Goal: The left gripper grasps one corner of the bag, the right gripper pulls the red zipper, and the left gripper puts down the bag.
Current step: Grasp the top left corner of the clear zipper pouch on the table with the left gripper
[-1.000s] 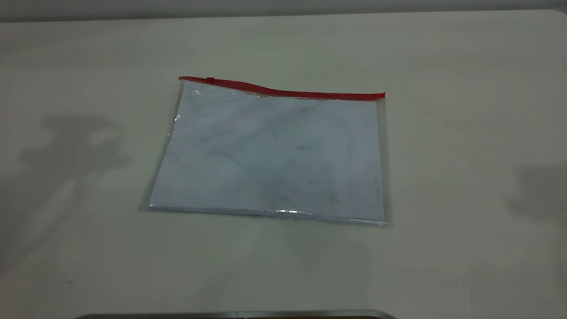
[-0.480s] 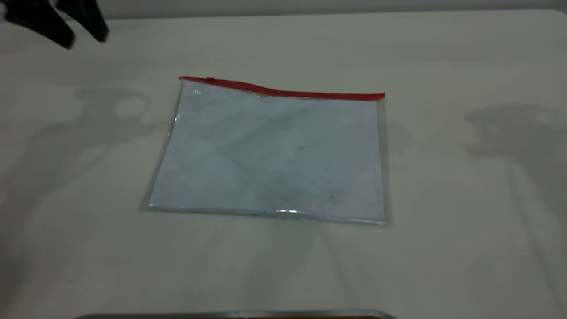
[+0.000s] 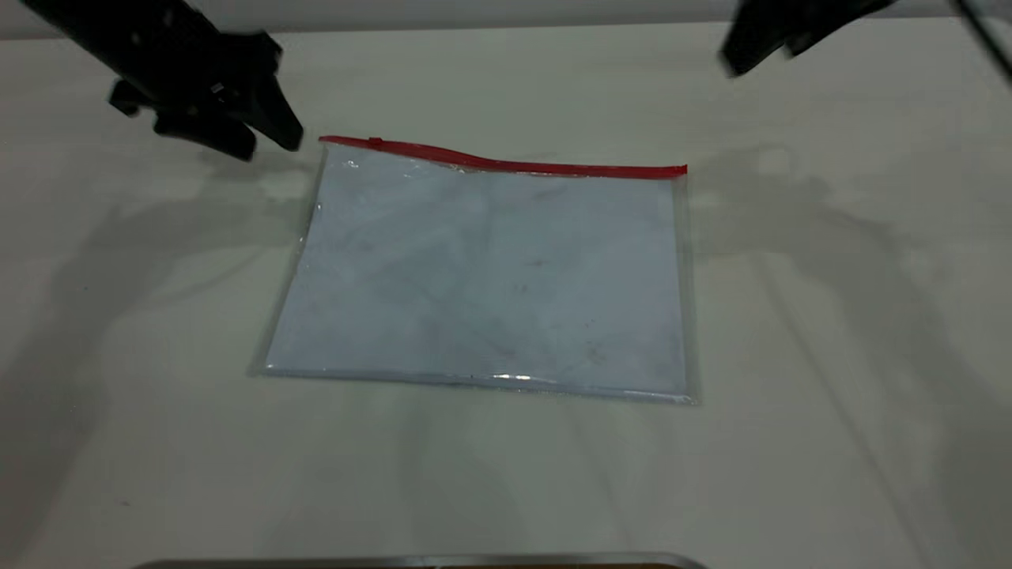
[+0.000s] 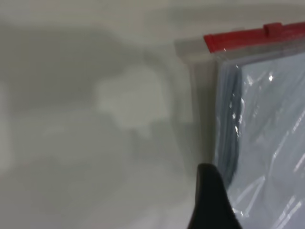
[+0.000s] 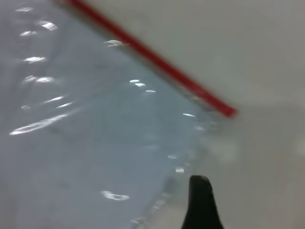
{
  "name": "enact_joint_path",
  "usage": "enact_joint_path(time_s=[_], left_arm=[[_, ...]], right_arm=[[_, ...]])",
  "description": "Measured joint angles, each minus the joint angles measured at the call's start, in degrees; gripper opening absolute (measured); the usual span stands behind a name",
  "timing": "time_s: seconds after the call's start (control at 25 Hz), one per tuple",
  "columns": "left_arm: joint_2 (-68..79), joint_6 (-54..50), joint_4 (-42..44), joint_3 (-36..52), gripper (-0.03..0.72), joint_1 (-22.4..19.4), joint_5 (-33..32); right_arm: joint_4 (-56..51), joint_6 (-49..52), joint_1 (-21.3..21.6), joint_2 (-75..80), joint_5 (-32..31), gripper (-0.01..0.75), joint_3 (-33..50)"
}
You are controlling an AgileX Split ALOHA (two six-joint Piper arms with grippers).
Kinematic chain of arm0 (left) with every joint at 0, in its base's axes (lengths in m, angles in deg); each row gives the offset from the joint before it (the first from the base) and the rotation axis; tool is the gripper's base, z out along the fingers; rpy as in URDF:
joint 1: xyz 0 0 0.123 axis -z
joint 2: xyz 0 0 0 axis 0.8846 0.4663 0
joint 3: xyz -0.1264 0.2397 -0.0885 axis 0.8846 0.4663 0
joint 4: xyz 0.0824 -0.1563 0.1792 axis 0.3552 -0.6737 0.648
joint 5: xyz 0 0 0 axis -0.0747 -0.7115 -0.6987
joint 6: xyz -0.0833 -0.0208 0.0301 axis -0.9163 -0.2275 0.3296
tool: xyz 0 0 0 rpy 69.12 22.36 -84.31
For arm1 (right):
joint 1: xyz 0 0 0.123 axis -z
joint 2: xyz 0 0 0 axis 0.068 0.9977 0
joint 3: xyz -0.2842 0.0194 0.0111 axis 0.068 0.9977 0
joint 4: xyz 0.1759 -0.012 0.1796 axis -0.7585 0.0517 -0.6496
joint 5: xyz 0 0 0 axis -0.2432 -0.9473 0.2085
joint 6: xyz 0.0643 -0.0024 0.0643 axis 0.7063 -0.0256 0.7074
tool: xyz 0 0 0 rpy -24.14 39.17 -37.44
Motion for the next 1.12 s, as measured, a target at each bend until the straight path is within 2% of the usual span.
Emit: enact_joint_path(time_s=[0.2,0.48,0.8,1.12], left_arm=[[3.66,12.17,-12.88,-0.02,0.536,0.09,1.58],[6.94,27.49,-28.53,-0.12,0.536,0.14,3.19],[9.36,31.85,-33.09,-0.42,0.536,0.14,3.86],[10.67,37.30,-37.41,-0.42,0.536,0.14,1.30]], right_arm=[[-4.58,-5.76,-3.35,3.46,-2.38,0.585,-2.20],[-8.39,-10.03,-5.08,3.84,-5.62,0.585,-2.49],[-11.15,-13.43,-5.99,3.84,-7.47,0.585,-2.55],[-11.39,-13.91,-6.07,3.84,-7.71,0.585,-2.60]])
